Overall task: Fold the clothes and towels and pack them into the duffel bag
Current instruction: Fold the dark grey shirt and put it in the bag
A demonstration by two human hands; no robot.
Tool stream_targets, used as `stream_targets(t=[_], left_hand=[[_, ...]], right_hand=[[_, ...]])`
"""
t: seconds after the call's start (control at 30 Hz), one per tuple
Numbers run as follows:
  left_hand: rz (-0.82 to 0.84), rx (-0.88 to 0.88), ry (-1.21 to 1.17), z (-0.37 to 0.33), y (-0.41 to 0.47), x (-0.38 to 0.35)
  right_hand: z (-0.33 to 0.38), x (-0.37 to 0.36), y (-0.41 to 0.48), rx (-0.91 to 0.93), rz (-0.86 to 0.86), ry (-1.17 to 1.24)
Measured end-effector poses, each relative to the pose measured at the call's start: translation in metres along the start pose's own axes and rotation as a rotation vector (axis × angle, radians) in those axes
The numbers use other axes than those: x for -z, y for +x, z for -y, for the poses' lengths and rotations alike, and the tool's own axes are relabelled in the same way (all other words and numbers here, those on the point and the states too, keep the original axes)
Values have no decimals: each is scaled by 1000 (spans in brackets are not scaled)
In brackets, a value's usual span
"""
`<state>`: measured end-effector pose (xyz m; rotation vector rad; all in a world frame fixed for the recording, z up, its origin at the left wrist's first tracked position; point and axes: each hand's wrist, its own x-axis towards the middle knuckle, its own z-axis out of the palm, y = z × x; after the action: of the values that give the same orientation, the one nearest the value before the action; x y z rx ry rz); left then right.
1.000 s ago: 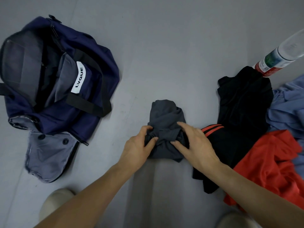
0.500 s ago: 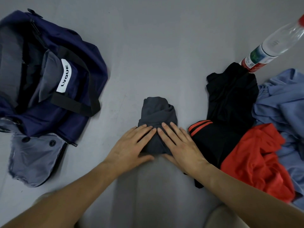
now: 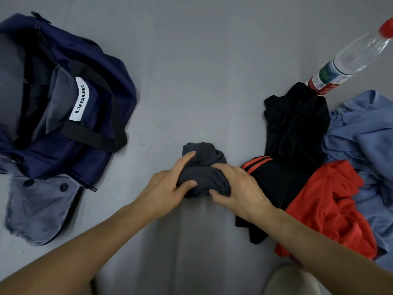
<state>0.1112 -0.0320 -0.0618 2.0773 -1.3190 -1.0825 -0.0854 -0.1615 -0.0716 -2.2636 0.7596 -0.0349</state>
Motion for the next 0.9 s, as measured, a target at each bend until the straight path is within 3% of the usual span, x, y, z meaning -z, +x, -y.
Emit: stream_targets(t=[0.07, 0.17, 0.27, 0.37, 0.47, 0.57, 0.7, 0.8, 0.9], left_hand=[[-48, 83, -131, 2, 8, 1], [-116, 206, -120, 4, 19, -2], [-313, 302, -24, -2, 22, -7], [-529, 429, -54, -6, 6, -12], [-609, 574, -460, -16, -27, -32], [-513, 726, -961, -33, -41, -59], [-443, 694, -1236, -49, -19, -70], [-414, 661, -1250, -56, -7, -47], [-281, 572, -1117, -66, -6, 9]], right_hand=[[3, 5, 6, -180, 60, 196], [4, 3, 17, -374, -15, 380], [4, 2, 28, -378, -52, 240], [3, 6, 39, -367, 21, 279], [2, 3, 39, -348, 82, 292], [9, -5, 33, -365, 76, 262], [18, -16, 17, -494, 64, 505], [33, -12, 15, -569, 74, 775], [67, 6, 30, -519, 28, 897]])
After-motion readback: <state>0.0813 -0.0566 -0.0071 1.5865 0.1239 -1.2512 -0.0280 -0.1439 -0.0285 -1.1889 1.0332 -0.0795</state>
